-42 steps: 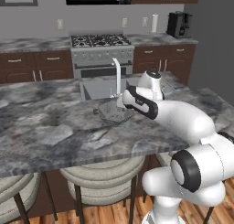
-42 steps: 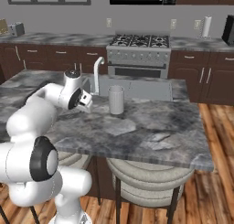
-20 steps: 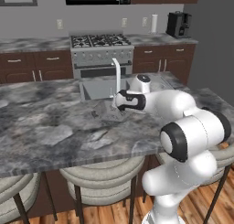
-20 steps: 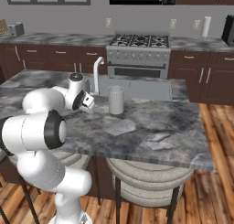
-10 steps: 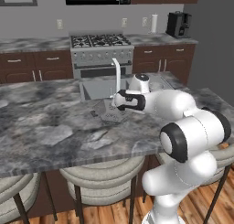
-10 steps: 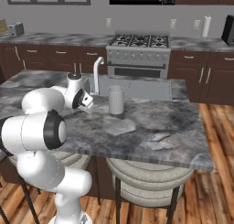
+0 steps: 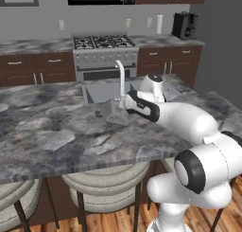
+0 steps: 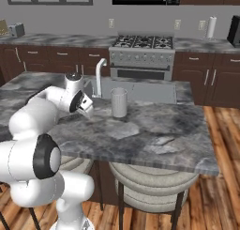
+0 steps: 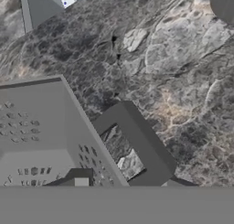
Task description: Pick the glass cup and colander and place them in the sink. Then turn on the water.
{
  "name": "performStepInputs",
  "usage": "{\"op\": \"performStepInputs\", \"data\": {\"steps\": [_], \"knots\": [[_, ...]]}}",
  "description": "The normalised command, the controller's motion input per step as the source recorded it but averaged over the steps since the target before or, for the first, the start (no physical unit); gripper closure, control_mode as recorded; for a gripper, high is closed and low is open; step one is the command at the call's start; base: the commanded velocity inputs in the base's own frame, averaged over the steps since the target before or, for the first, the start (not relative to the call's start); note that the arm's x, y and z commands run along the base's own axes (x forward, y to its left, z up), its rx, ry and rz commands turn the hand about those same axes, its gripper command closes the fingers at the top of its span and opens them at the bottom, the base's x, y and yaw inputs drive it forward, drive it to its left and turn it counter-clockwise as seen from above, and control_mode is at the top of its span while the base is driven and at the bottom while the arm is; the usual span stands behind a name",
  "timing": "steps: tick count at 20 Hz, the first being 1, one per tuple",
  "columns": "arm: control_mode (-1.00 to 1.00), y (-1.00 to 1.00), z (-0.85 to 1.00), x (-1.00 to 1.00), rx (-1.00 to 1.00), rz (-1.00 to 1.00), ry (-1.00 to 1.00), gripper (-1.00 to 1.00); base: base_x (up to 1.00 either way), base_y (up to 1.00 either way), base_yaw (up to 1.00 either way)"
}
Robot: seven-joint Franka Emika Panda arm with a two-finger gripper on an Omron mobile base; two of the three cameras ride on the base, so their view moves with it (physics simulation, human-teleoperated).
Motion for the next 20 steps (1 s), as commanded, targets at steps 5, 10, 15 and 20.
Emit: {"op": "performStepInputs", "data": {"steps": [5, 10, 15, 20], "knots": [[-1.0, -0.12, 0.63, -0.07, 0.01, -0.02, 0.01, 1.0, 0.0, 0.0, 0.0], [-1.0, -0.22, 0.55, -0.19, -0.01, -0.01, 0.04, 1.0, 0.0, 0.0, 0.0], [-1.0, -0.31, 0.43, -0.3, -0.04, -0.04, 0.05, 1.0, 0.0, 0.0, 0.0], [-1.0, -0.36, 0.35, -0.4, -0.01, -0.02, 0.02, 1.0, 0.0, 0.0, 0.0]]}}
